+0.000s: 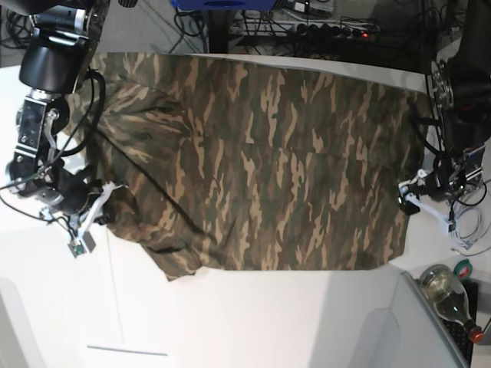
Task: Layout the t-shirt on the table in an organized manner, then fold the t-shirt properly
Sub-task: 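Move the left gripper to the opposite side edge and grasp it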
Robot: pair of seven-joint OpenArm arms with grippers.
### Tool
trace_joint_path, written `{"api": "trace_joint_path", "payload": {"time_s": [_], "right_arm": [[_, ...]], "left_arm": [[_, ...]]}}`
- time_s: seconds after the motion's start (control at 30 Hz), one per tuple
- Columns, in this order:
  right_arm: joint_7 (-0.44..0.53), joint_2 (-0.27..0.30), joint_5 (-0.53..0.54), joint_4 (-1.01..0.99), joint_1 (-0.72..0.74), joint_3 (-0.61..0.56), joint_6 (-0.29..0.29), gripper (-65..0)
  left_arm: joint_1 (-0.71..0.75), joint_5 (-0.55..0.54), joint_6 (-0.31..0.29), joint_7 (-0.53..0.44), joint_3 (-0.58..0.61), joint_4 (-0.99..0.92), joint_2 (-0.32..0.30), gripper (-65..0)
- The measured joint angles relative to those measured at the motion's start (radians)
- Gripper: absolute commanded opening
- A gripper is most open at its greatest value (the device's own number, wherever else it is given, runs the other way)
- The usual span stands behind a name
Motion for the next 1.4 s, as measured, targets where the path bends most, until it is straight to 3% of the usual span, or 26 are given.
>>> {"api": "trace_joint_path", "payload": {"time_s": [0.4, 0.5, 0.67, 0.9, 1.0, 1.1, 1.2, 1.4], "right_arm": [[0.000, 0.002, -0.002, 0.000, 0.000, 0.002, 0.000, -64.8], [0.005, 0.003, 0.000, 0.000, -0.007, 0.003, 0.000, -64.8], [0.005, 0.006, 0.002, 0.000, -0.016, 0.003, 0.000, -64.8], [0.007, 0.011, 0.003, 0.000, -0.016, 0.004, 0.000, -64.8], [0.007, 0.010, 0.002, 0.000, -0.016, 0.004, 0.000, -64.8], [0.008, 0.011, 0.003, 0.000, -0.023, 0.004, 0.000, -65.0], [0.006, 0.008, 0.003, 0.002, -0.031, 0.003, 0.000, -65.0], [0.006, 0.008, 0.001, 0.025, -0.050, 0.002, 0.000, -65.0]], "left_arm": [[0.003, 0.003, 0.011, -0.046, 0.008, -0.002, 0.035, -18.4], [0.013, 0.000, 0.011, -0.047, 0.008, 0.010, 0.035, -30.9], [0.049, -0.019, 0.002, -0.046, -0.003, 0.054, 0.036, -65.0], [0.058, -0.008, 0.001, -0.010, 0.008, 0.104, 0.044, -65.0], [0.079, 0.001, 0.000, 0.116, 0.000, 0.195, 0.050, -65.0], [0.174, 0.000, 0.001, 0.191, 0.001, 0.393, 0.058, -65.0], [0.285, 0.000, 0.002, 0.193, -0.002, 0.575, 0.062, -65.0], [0.456, 0.001, 0.057, 0.203, -0.079, 0.786, 0.080, -65.0]]}}
